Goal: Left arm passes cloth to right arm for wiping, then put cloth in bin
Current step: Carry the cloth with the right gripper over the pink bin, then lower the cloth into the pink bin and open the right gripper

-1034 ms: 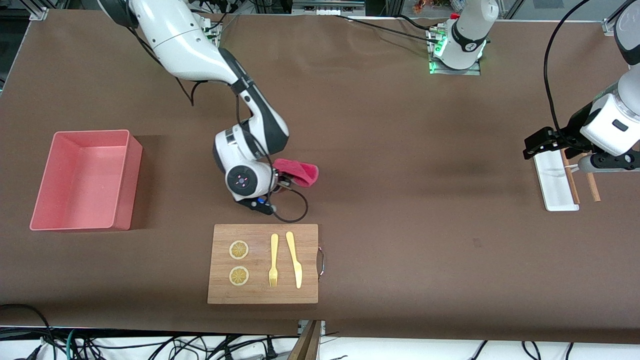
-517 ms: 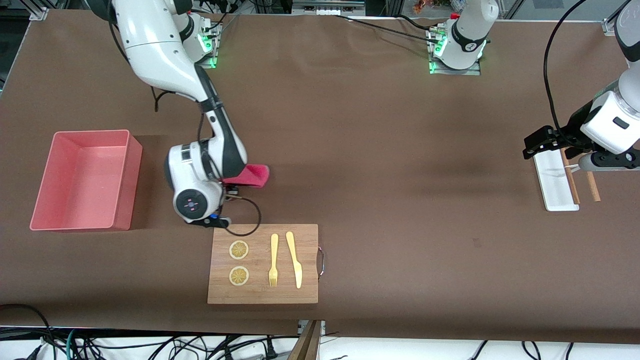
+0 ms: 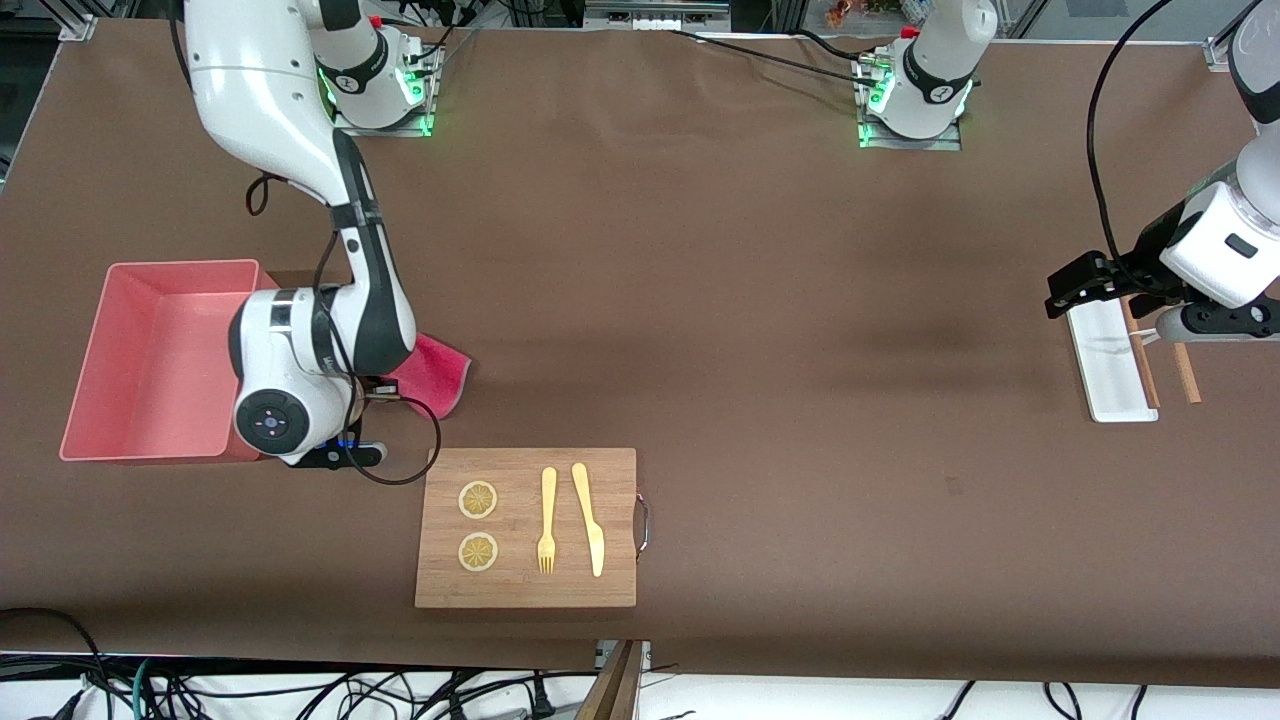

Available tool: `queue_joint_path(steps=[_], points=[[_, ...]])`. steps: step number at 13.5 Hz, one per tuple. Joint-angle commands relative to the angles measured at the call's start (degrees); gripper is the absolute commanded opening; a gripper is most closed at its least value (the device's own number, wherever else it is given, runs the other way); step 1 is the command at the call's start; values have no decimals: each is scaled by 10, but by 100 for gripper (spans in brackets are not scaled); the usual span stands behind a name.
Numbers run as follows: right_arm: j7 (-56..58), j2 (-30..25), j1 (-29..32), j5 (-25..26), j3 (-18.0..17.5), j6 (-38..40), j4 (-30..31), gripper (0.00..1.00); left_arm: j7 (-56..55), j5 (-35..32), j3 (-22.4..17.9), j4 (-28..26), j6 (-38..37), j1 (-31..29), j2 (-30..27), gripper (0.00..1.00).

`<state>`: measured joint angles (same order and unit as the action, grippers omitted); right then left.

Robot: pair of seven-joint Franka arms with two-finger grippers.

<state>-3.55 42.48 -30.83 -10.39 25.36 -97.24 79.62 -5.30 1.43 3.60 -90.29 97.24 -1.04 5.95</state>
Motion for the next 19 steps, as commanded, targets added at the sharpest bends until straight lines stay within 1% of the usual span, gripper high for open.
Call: queue_joint_path(steps=[1,4,6,8,9,10,11,13,16,19], points=[[13,-70,-2,1,8,33,8,0,5,-21,3,18,-10,3,8,100],[47,-120,1,1,55,99,6,0,5,-22,6,22,-10,3,8,100],[105,-143,5,4,88,137,-5,0,5,-22,10,22,-10,3,8,100],[177,-144,6,5,140,165,-10,0,5,-21,10,22,-10,3,8,100],[220,-141,8,16,160,165,-10,0,5,-21,10,22,-10,3,8,100],[260,-137,14,41,176,166,-10,0,5,-21,9,22,-10,3,8,100],[291,-135,32,56,179,163,-8,0,5,-21,9,22,-10,3,8,100],[345,-113,72,59,179,153,-7,0,5,-21,9,22,-10,3,8,100],[439,-77,129,57,177,99,0,0,5,-21,8,22,-10,3,8,100],[445,-48,140,48,173,34,32,0,5,-21,8,22,-10,3,8,100]])
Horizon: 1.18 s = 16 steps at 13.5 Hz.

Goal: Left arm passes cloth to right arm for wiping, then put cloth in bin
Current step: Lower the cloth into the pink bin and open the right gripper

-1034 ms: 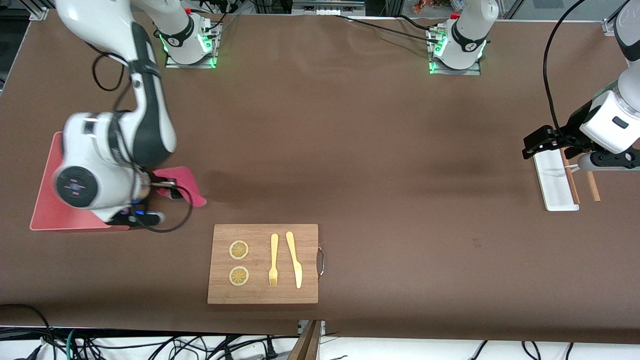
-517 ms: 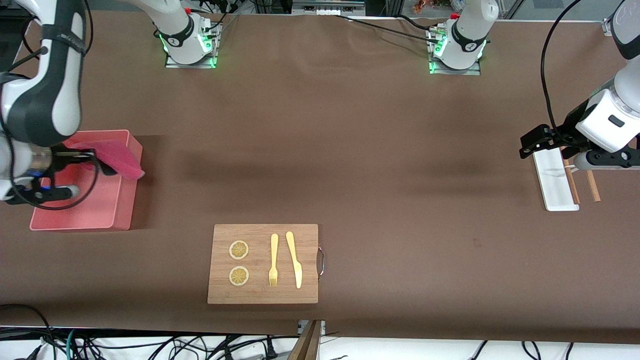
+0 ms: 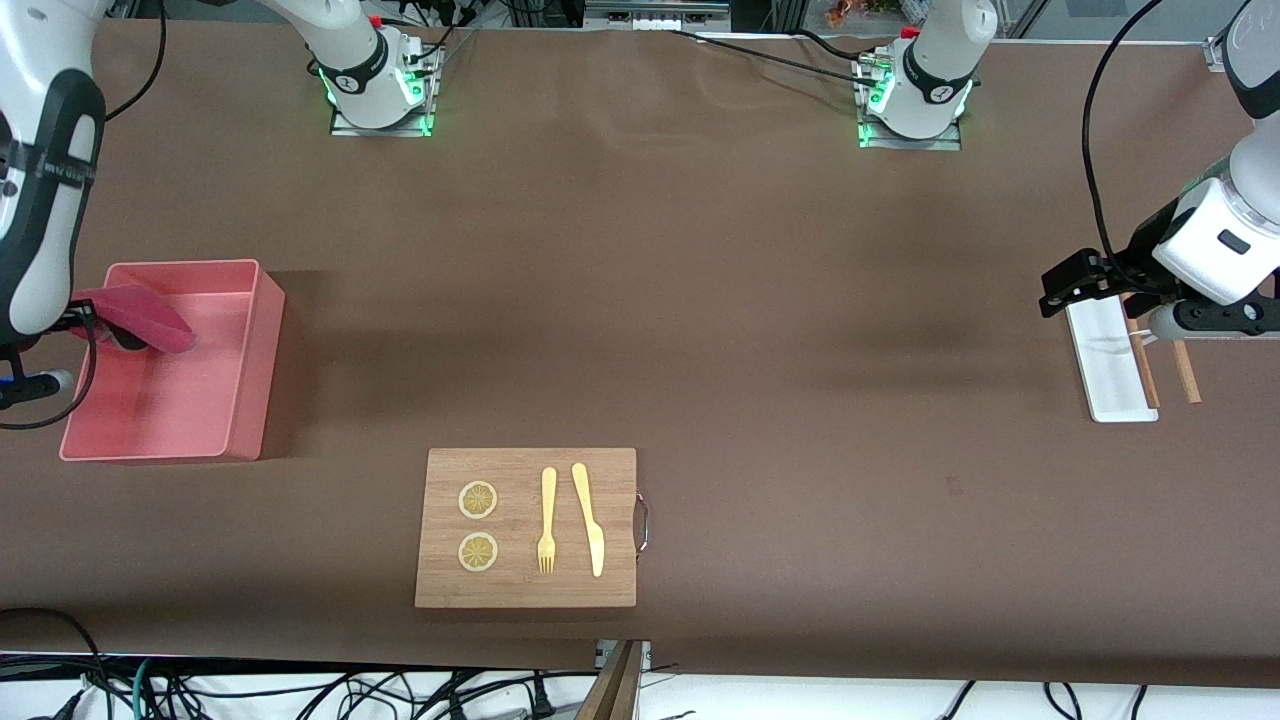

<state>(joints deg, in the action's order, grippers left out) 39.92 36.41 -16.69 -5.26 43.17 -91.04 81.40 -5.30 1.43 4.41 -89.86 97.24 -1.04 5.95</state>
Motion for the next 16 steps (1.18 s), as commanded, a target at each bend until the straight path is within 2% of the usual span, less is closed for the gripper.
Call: queue_joint_path(steps=[1,4,5,6,7,12,16], points=[[9,19,0,-5,-14,-41,25,0,5,-21,0,18,-10,2,8,100],[9,47,1,-55,-15,-60,34,0,5,-21,0,18,-10,2,8,100],[9,53,2,-69,-15,-67,34,6,5,-21,0,18,-10,2,8,100],[7,59,2,-74,-15,-77,34,61,5,-21,0,18,-10,2,8,100],[7,64,2,-77,-15,-81,33,100,5,-21,0,18,-10,3,8,100],[3,60,2,-102,-15,-77,27,100,5,-21,0,18,-10,2,8,100],[3,39,3,-104,-12,-69,3,100,5,-21,0,21,-10,2,8,100]])
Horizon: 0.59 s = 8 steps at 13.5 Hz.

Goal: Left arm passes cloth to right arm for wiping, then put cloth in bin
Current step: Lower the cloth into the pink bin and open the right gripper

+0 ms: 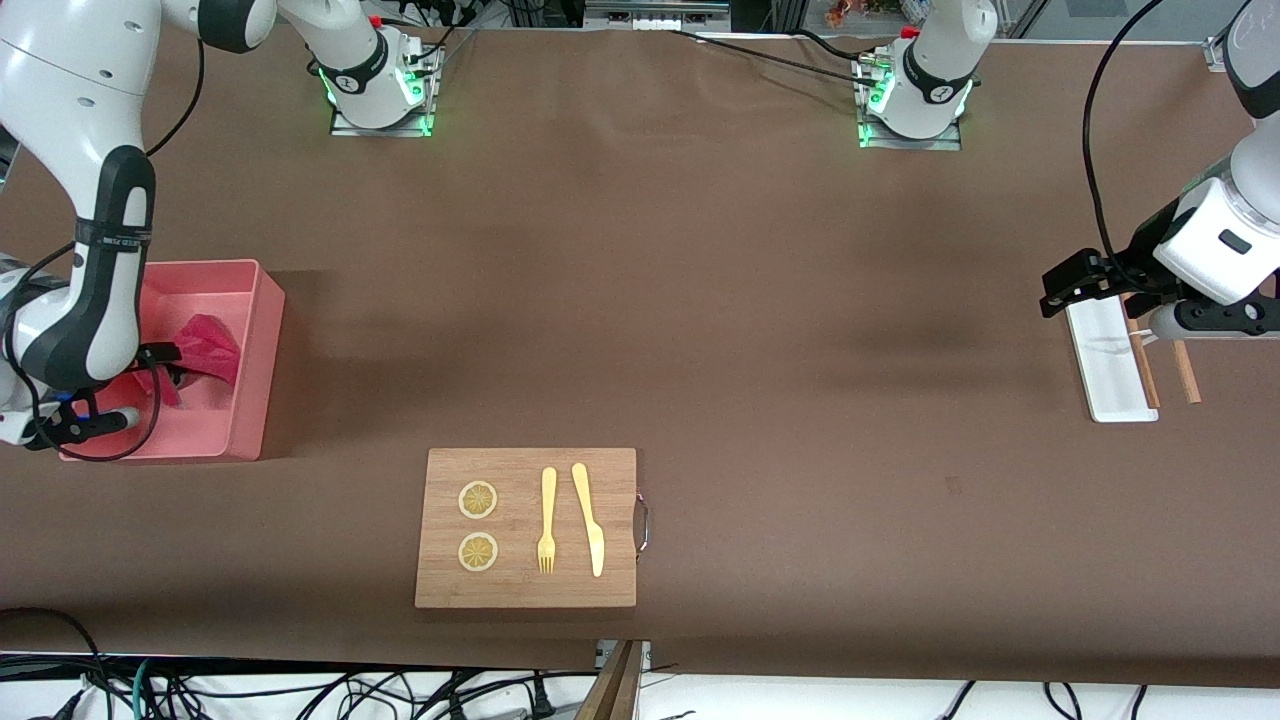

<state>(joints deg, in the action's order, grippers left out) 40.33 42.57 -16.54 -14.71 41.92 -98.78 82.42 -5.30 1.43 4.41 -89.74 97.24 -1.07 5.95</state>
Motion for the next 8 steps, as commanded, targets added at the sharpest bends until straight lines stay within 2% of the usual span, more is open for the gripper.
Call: queue_joint_path(steps=[1,3,5,6,8], points=[[-2,-37,1,-16,-1,14,-11,100,5,-21,0,20,-10,3,8,100],[-7,-69,-5,-16,-3,27,-11,100,5,-21,0,20,-10,3,8,100],[-44,-111,-2,3,-29,52,-10,100,5,-21,0,20,-10,3,8,100],[-85,-135,1,35,-49,63,-10,100,5,-21,0,20,-10,2,8,100],[-162,-189,21,89,-115,95,-7,100,5,-21,0,20,-10,3,8,100]])
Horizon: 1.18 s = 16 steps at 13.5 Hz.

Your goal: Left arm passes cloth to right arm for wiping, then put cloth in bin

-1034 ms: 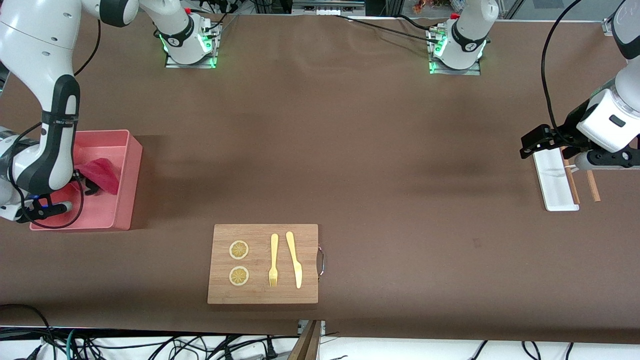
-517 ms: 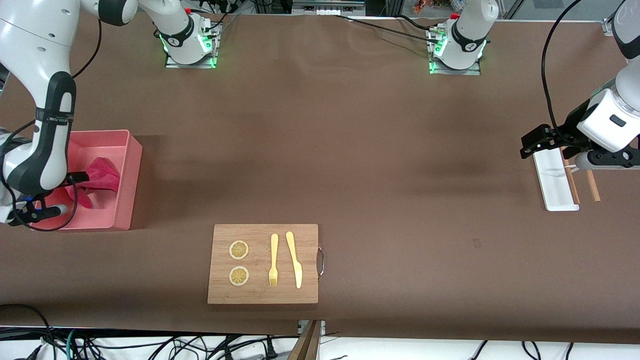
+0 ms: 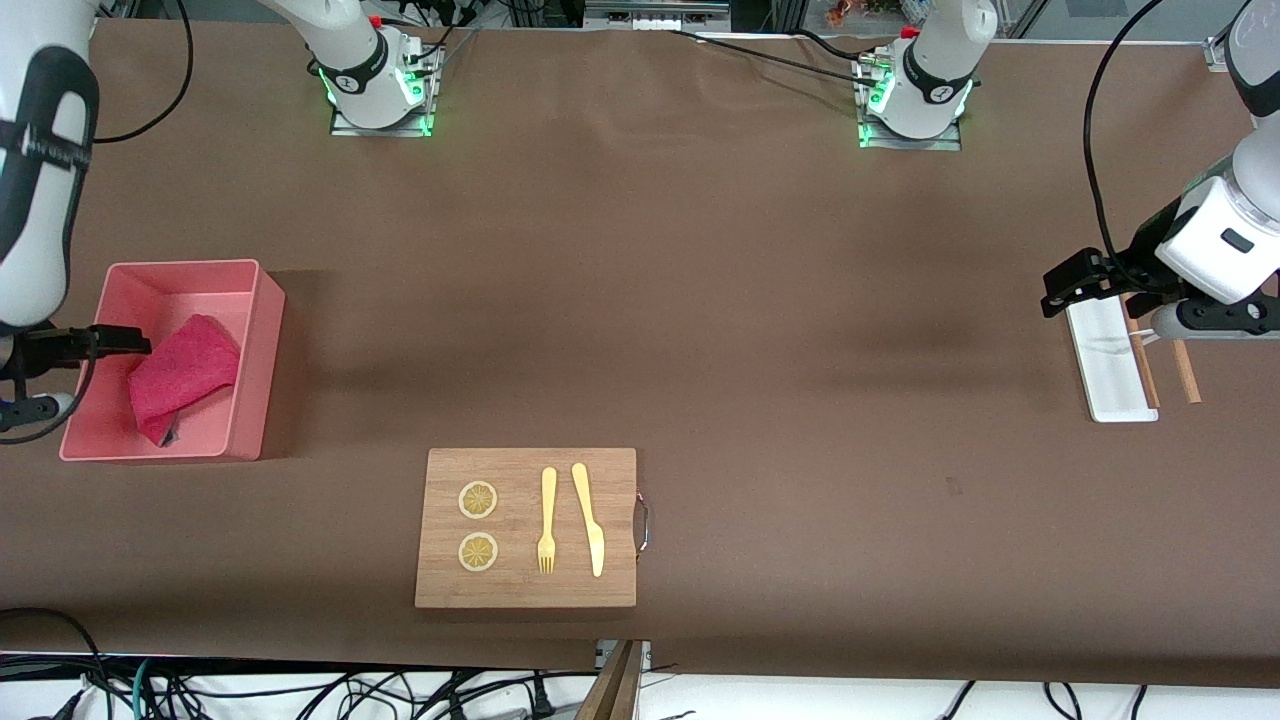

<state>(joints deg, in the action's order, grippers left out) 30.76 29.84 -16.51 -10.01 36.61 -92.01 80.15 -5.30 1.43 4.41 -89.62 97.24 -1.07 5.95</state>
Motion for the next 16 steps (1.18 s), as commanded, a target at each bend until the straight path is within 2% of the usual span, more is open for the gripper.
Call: queue_joint_path(steps=[1,5,6,9,11,14,16], points=[[-98,-85,37,55,-100,48,17,100,5,-21,0,19,-10,3,8,100],[-220,-176,107,139,-278,104,25,100,5,-21,0,19,-10,3,8,100],[-221,-194,120,141,-306,106,31,100,5,-21,0,19,-10,3,8,100],[-218,-243,153,126,-339,96,55,100,5,-21,0,19,-10,3,8,100],[-220,-269,164,124,-344,95,55,100,5,-21,0,19,-10,3,8,100],[-207,-283,184,126,-347,103,79,100,5,-21,0,19,-10,3,8,100],[-217,-290,190,131,-370,103,79,100,5,-21,0,19,-10,3,8,100]])
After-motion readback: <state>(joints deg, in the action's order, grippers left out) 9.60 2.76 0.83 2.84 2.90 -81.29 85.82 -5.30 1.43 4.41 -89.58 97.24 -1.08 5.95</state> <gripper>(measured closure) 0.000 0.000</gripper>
